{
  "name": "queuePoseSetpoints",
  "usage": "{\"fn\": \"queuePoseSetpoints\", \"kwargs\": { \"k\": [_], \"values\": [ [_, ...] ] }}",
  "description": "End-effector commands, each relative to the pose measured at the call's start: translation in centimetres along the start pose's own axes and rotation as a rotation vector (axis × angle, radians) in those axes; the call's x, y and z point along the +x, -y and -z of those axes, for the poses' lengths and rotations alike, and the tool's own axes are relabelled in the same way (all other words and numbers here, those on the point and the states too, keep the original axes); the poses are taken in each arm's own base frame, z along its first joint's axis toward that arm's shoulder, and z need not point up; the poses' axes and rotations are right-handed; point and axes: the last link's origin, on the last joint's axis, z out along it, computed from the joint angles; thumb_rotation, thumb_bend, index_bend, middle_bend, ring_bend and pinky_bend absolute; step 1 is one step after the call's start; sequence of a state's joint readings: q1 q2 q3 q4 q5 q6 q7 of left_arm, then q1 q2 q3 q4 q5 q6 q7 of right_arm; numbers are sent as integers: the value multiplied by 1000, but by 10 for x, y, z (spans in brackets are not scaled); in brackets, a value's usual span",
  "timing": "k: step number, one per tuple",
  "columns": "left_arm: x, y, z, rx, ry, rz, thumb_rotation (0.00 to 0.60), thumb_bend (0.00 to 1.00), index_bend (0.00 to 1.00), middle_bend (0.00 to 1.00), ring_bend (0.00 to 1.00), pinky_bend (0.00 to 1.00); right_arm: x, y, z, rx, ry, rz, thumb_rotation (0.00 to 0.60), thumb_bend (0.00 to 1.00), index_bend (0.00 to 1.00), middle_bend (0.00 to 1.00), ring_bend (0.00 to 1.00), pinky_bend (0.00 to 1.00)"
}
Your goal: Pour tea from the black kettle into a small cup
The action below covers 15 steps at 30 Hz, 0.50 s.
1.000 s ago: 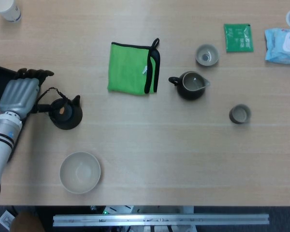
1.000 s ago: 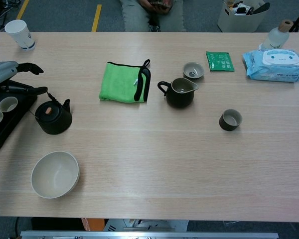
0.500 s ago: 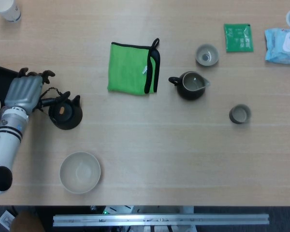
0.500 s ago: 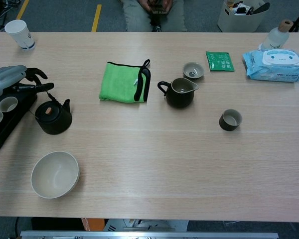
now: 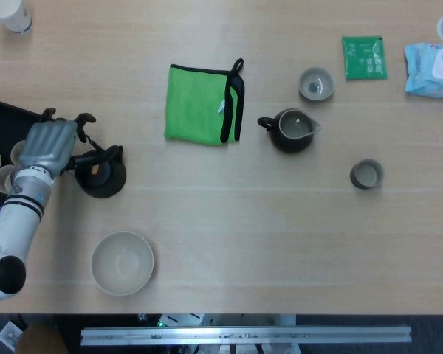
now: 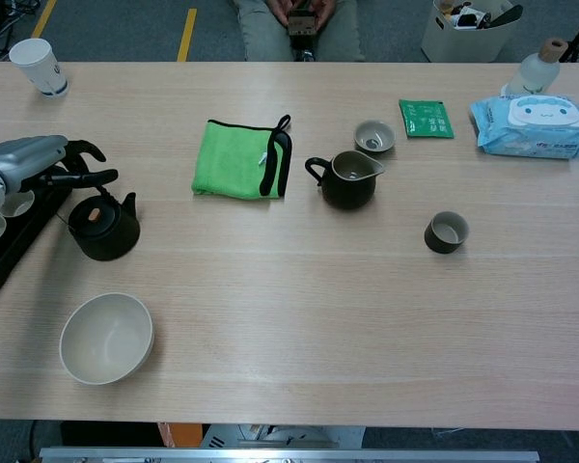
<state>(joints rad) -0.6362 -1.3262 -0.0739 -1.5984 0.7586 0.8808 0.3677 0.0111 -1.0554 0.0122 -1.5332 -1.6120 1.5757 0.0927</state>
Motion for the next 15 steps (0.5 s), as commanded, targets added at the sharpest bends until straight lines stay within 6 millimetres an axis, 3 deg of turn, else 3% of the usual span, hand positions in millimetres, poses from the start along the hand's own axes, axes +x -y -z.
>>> {"fn": "queuePoseSetpoints", "kwargs": {
  "k": [1, 15],
  "values": [
    [0, -6, 8, -37, -3, 3, 87, 130, 182, 388, 269, 31, 0, 0, 0, 0, 0, 0, 600, 94, 365, 378, 279, 370],
    [-5, -31, 43, -192, -4, -3, 114, 130, 182, 390, 272, 31, 0, -2, 1, -2, -1, -3, 600, 94, 365, 378, 279, 370]
  ]
}}
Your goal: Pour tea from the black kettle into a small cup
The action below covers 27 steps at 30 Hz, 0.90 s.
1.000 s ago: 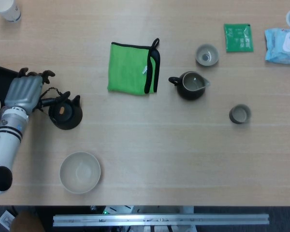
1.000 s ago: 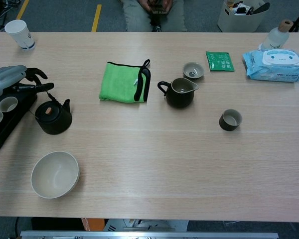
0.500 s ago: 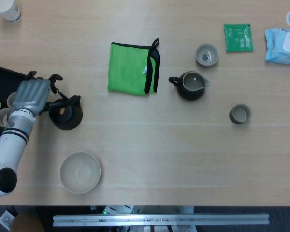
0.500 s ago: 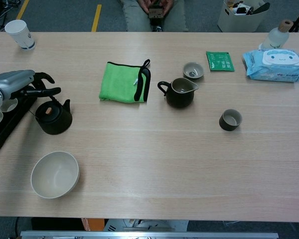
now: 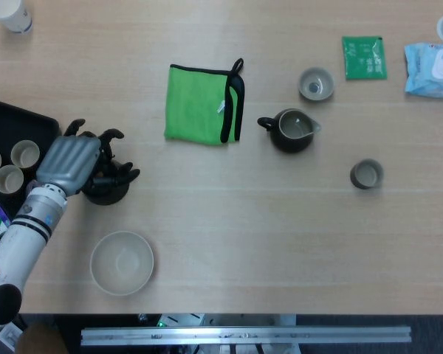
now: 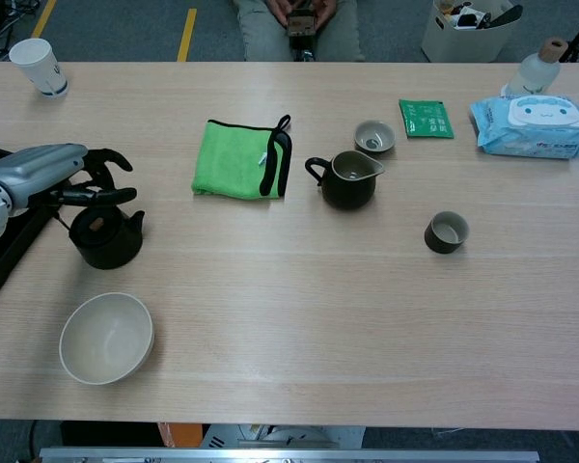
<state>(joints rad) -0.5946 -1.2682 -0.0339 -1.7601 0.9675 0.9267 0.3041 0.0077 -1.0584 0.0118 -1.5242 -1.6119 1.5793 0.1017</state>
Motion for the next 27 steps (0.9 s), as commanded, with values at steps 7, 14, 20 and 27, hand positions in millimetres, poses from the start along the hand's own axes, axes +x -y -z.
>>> {"fn": "queuePoseSetpoints", "kwargs": {
  "k": [7, 14, 20, 27],
  "values": [
    [-2, -12, 26, -71, 4, -30, 168, 130, 182, 399, 280, 31, 0, 0, 0, 4, -1, -2, 600, 95, 365, 378, 279, 370],
    [-5, -10, 34, -66, 17, -67, 403, 130, 182, 396, 281, 31, -1, 1, -1, 8, 2, -4, 600, 94, 365, 378, 279, 370],
    [-8, -6, 33, -61, 0, -119, 600, 130, 176, 322, 238, 31, -1, 1, -1, 8, 0, -5, 600, 94, 365, 378, 279, 370],
    [-12, -4, 33, -56, 11, -134, 600, 130, 113, 197, 133, 31, 0, 1, -1, 9, -1, -5, 600, 94, 365, 378, 279, 370]
  ]
}}
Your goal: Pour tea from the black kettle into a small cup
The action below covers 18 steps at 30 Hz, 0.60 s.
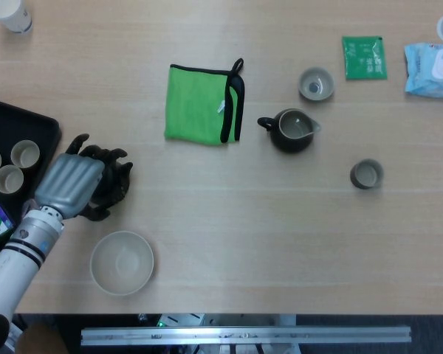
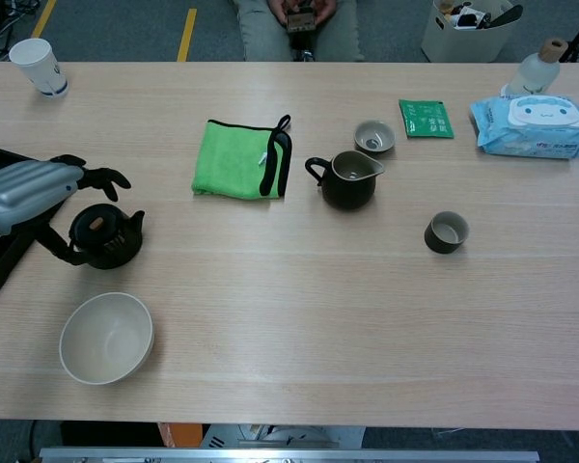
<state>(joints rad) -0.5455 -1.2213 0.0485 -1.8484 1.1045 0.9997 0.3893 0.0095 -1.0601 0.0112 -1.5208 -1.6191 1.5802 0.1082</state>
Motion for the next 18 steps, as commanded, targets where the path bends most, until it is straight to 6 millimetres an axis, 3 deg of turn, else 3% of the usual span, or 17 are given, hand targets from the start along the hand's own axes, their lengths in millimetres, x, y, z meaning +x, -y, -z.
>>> {"fn": "queuePoseSetpoints", "kwargs": {
  "k": [1, 9, 18],
  "values": [
    [-2, 0, 1, 0, 14, -6, 600, 130, 99, 183, 121, 31, 0, 0, 0, 1, 0, 0, 600, 94, 365, 378, 279, 370],
    [-6, 3, 0, 10, 26, -21, 600, 130, 14, 106, 53, 31, 1, 1, -1, 2, -1, -2, 600, 94, 365, 378, 279, 370],
    [-6, 14, -11, 41, 1, -49, 600, 130, 4, 99, 47, 31, 1, 1, 0, -2, -3, -2, 600, 94, 365, 378, 279, 370]
  ]
}}
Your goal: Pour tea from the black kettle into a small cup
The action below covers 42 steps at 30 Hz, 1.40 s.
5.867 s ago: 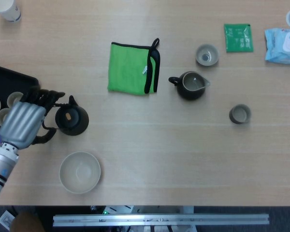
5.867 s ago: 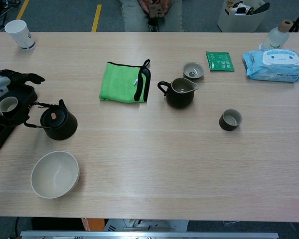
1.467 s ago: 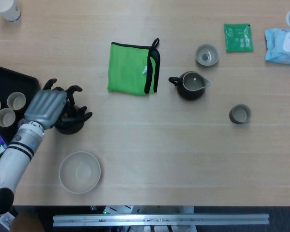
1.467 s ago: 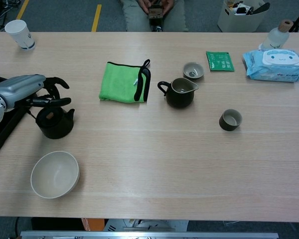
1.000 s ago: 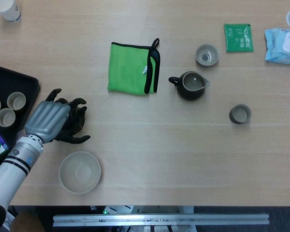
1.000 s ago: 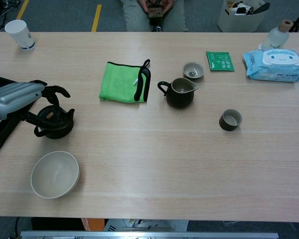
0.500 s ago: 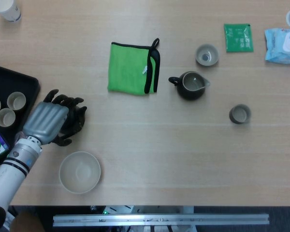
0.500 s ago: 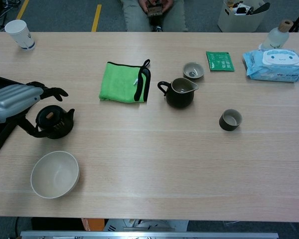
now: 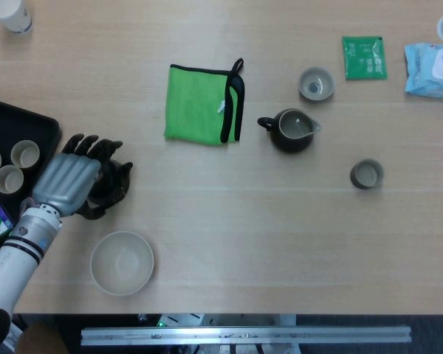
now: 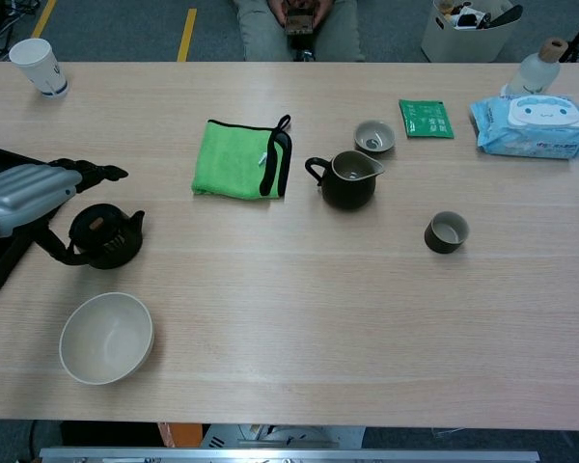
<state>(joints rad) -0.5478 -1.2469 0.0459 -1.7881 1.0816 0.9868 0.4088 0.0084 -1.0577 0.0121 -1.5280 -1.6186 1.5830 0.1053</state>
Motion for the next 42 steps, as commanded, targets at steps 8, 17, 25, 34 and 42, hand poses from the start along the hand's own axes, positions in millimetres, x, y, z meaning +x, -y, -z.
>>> {"fn": "queuePoseSetpoints", "kwargs": {
  "k": [8, 17, 25, 34, 42],
  "values": [
    [2, 17, -9, 62, -41, -53, 600, 130, 4, 99, 47, 31, 0, 1, 0, 0, 0, 1, 600, 94, 365, 378, 279, 370],
    [4, 33, -18, 115, -70, -109, 600, 130, 5, 99, 47, 31, 0, 2, 0, -2, 1, 3, 600, 95, 365, 378, 279, 370],
    [7, 42, -19, 153, -85, -114, 600, 130, 9, 99, 47, 31, 0, 2, 0, 0, 1, 3, 600, 94, 365, 378, 279, 370],
    [12, 25, 0, 96, -46, -63, 600, 130, 81, 133, 68, 31, -1, 3, -1, 5, 3, 2, 600, 94, 365, 378, 279, 370],
    [6, 14, 2, 72, -50, -51, 600, 130, 260, 282, 212, 31, 0, 2, -1, 2, 3, 1, 600, 94, 365, 378, 279, 370]
  ]
}}
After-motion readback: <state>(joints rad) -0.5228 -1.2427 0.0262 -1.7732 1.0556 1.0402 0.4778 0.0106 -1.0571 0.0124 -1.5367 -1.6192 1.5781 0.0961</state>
